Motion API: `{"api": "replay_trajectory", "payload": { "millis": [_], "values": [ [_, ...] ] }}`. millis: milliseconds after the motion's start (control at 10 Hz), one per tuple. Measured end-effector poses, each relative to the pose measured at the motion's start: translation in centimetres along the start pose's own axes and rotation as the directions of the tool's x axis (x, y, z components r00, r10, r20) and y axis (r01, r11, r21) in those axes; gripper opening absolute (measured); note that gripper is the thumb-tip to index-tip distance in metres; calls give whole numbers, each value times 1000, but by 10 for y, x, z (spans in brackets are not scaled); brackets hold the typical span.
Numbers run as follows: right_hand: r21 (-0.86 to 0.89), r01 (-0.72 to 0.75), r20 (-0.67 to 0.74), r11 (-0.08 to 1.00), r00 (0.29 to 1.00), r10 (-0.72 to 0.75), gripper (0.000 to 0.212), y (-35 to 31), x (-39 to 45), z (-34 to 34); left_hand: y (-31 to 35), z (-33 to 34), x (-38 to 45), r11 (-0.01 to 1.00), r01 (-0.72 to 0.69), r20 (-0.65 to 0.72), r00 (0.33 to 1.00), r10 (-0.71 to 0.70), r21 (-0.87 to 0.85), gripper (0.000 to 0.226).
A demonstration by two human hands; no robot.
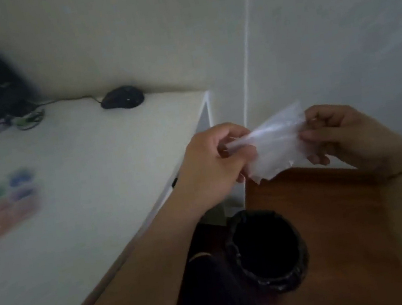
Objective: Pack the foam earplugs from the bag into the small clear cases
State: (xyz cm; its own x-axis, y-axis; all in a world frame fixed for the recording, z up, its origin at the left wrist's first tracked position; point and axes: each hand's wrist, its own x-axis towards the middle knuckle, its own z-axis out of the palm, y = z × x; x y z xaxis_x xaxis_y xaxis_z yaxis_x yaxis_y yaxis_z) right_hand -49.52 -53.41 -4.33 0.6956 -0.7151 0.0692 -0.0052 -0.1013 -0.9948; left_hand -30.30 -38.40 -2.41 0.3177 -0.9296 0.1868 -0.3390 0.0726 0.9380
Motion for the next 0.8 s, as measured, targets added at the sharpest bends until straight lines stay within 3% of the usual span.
{"api": "replay_trajectory", "payload": {
  "millis": [100, 200, 300, 400, 500, 600, 700, 800],
  "values": [
    [-63, -282, -133, 957, 953, 272, 15, 65, 16, -31, -54, 58, 15, 979, 183, -14, 983, -185, -95, 12],
    [-135, -485, -194, 864, 868, 457, 15, 138, 19, -39, -128, 98, 20, 915, 398, -11, 916, -400, -67, 22],
    [-283, -584, -146, 761, 810, 567, 17, 200, 1, -44, -185, 119, 22, 843, 526, 29, 846, -532, 113, 15],
    [-251, -703, -197, 666, 710, 676, 16, 264, -23, -43, -228, 136, 23, 744, 602, 85, 758, -647, 290, 41],
    [-166, -819, -273, 550, 574, 772, 13, 325, -39, -27, -259, 151, 19, 653, 621, 211, 635, -744, 434, 49],
    [-95, -874, -243, 476, 484, 841, 14, 372, -49, -7, -285, 160, 16, 584, 596, 286, 523, -803, 551, 47],
    [-8, -905, -150, 426, 422, 894, 24, 401, -57, 9, -302, 166, 12, 546, 568, 331, 442, -834, 616, 49],
    [86, -912, -161, 402, 385, 909, 42, 420, -64, 18, -310, 168, 14, 531, 562, 348, 407, -845, 634, 49]
  ]
}}
